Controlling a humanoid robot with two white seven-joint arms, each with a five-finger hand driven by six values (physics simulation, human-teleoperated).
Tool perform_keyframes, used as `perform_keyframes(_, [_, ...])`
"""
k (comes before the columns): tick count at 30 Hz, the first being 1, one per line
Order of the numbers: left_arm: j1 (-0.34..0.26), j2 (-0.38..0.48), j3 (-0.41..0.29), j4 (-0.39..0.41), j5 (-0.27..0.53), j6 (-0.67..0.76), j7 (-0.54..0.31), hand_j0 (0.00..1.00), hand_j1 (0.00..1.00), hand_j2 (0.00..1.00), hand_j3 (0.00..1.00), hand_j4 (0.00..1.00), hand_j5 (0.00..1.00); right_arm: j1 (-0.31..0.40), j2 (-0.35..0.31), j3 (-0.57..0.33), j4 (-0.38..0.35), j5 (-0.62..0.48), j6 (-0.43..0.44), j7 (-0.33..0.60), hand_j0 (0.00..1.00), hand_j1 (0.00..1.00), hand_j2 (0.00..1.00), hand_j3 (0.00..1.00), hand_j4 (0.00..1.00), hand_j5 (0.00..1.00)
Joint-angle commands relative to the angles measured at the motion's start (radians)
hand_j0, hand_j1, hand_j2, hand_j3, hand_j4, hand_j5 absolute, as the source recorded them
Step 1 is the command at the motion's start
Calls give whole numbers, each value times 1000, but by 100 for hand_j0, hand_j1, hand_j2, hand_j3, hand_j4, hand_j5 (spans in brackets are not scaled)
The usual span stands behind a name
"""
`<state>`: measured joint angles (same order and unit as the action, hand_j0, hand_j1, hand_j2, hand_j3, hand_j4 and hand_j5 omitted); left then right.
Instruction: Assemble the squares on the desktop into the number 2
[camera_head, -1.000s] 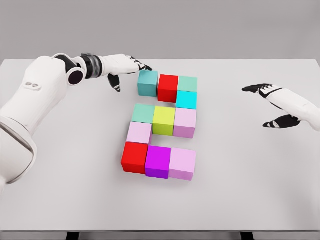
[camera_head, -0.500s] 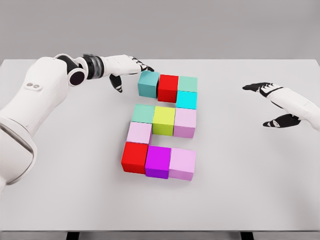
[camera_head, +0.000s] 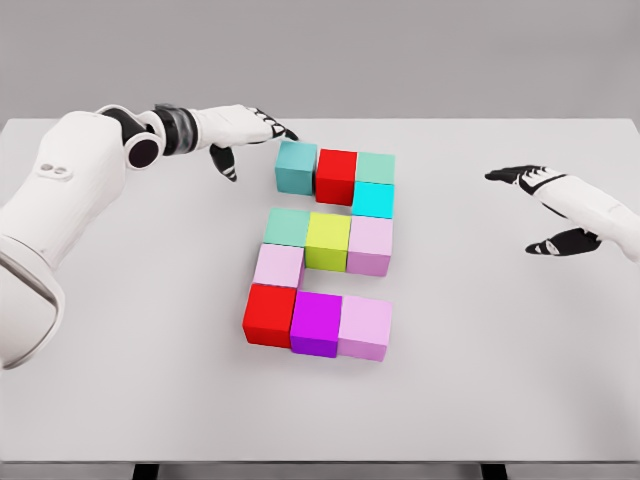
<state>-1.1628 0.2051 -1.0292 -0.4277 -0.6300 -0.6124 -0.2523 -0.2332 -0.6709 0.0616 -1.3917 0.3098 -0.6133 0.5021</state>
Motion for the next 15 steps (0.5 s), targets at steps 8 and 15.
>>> perform_keyframes(8, [8, 39, 15, 6, 3, 1, 2, 100, 100, 100, 100, 100, 100, 0, -1, 0, 2, -9, 2, 0, 100, 100, 100, 100, 100, 100])
perform_keyframes(15, [17, 40, 11, 10, -7, 1, 2, 100, 100, 100, 100, 100, 100, 0, -1, 0, 2, -9, 2, 0, 100, 100, 100, 100, 100, 100])
